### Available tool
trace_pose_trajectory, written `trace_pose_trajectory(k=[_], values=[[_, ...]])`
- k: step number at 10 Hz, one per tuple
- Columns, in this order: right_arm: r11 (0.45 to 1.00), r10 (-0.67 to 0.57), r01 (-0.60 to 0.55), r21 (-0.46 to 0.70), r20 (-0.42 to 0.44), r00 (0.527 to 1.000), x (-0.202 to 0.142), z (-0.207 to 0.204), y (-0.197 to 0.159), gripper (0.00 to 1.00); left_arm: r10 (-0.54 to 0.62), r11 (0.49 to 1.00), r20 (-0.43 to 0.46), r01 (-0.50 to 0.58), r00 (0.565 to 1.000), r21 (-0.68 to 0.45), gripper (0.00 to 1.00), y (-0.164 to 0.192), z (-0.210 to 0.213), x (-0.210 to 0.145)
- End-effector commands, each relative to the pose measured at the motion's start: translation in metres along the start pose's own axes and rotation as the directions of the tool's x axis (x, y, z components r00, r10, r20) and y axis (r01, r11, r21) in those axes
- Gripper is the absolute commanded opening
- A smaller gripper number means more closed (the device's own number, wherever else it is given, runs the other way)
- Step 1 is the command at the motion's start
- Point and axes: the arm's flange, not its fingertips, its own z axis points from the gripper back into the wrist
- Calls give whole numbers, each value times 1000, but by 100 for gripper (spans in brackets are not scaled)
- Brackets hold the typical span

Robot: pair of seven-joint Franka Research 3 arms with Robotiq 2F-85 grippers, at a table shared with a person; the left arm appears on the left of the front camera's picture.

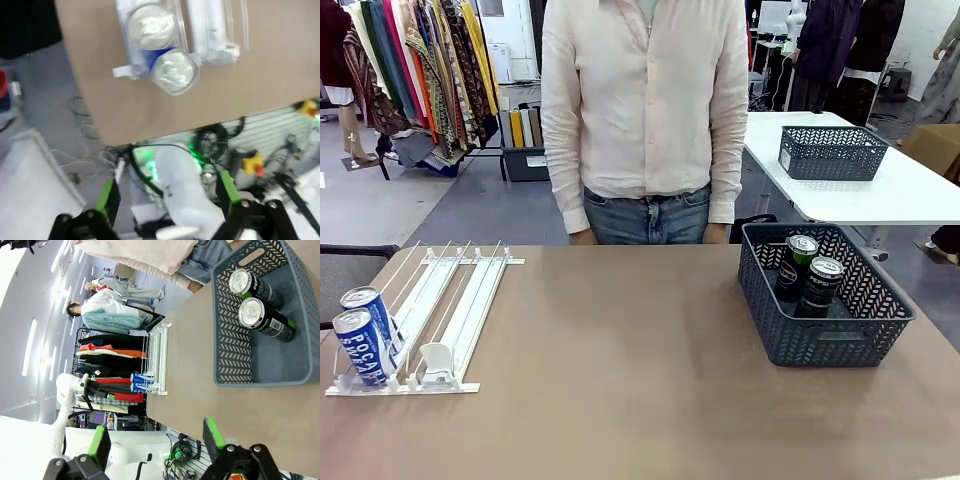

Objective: Retrieve and store the cans from the dispenser.
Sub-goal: Pick up one can from the Automatic Can Dispenser and place it in the middle of the table.

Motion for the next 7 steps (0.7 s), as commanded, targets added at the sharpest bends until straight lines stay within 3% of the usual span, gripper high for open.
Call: trace_pose_trajectory(k=[1, 2, 5, 7], values=[[999, 27, -28, 29, 15, 1000, 3, -2, 1, 100, 43, 999, 208, -46, 977, 12, 100, -24, -14, -5], [999, 27, -28, 29, 15, 1000, 3, -2, 1, 100, 0, 1000, 0, 0, 1000, 0, 100, 0, 0, 0], [999, 27, -28, 29, 15, 1000, 3, -2, 1, 100, 0, 1000, 0, 0, 1000, 0, 100, 0, 0, 0], [999, 27, -28, 29, 15, 1000, 3, -2, 1, 100, 50, 999, 84, -50, 995, -10, 100, -14, -29, -5]])
